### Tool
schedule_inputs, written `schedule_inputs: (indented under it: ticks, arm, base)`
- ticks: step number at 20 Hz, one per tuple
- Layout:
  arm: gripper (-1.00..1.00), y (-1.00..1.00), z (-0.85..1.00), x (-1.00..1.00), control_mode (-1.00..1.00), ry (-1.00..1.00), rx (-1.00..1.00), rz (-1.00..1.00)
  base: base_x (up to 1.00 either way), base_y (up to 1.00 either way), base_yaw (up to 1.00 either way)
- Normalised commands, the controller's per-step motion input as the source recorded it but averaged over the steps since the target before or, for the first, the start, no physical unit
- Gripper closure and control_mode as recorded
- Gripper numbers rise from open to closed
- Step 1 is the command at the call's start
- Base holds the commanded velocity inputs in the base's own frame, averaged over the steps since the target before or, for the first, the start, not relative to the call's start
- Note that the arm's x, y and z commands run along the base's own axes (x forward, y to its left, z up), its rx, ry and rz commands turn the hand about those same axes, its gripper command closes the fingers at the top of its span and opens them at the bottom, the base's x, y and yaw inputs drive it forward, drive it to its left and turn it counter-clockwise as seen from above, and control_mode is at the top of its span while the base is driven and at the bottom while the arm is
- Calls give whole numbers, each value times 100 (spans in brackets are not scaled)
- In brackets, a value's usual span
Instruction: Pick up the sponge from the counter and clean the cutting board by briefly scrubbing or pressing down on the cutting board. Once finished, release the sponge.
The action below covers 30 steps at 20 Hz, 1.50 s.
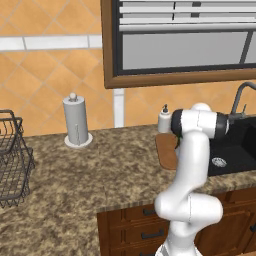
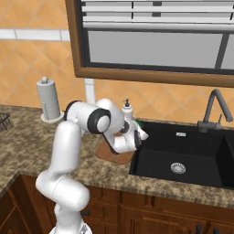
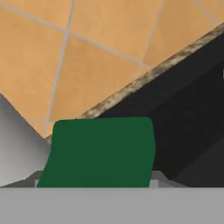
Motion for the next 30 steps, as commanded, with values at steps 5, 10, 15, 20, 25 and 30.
schedule_inputs:
  ticks: [5, 10, 15, 20, 25, 30]
  arm:
    - [100, -12, 21, -19, -100, -14, 3, -2]
    - [100, 2, 100, -57, -100, -4, 7, 0]
    - [100, 9, 100, -40, -100, 24, 2, 0]
    - [100, 0, 100, -19, -100, 17, 0, 0]
    - [100, 0, 100, -39, -100, 10, 3, 0]
    - [100, 0, 100, -20, -100, 17, 11, 0]
  base:
    - [0, 0, 0]
    - [0, 0, 0]
    - [0, 0, 0]
    - [0, 0, 0]
    - [0, 0, 0]
    - [0, 0, 0]
